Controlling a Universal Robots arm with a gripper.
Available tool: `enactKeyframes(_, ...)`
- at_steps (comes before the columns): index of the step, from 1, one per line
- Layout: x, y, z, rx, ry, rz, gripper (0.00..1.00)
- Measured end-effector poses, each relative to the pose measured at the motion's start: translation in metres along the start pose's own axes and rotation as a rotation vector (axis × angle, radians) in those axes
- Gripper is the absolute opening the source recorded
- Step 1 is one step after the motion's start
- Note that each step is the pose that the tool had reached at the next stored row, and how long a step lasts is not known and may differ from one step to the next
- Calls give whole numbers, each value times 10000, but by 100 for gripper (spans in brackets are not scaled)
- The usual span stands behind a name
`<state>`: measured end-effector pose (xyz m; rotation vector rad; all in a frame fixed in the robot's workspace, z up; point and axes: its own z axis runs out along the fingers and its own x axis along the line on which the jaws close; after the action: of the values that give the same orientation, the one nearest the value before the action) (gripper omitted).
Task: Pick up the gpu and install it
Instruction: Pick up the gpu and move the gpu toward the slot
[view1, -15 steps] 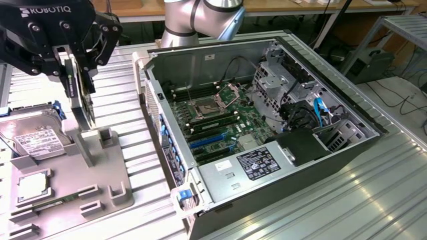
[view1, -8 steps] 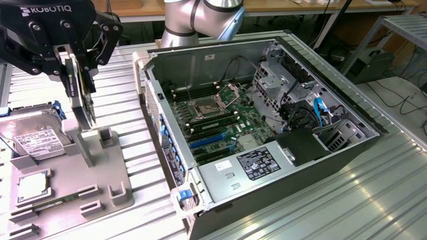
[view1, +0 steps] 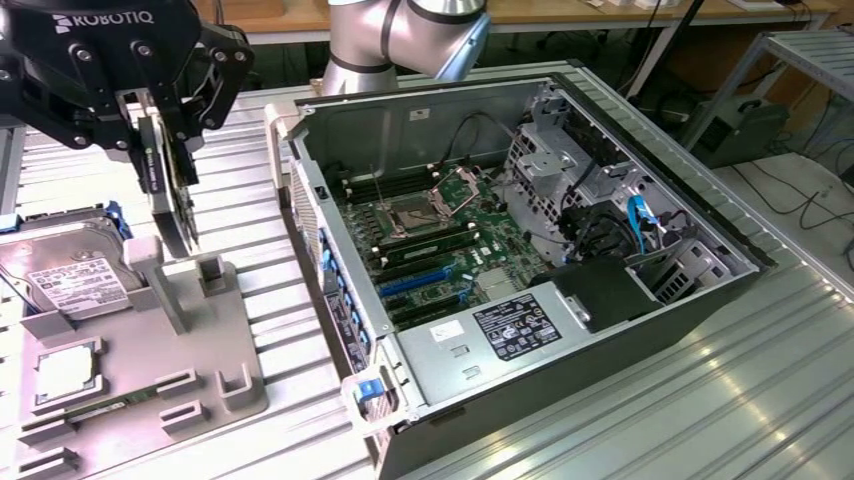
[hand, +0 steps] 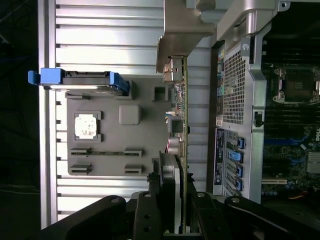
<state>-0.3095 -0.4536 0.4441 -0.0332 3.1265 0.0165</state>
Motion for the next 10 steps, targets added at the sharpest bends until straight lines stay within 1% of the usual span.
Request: enactKeyframes(10, -32, -1, 2, 0, 0, 0, 28)
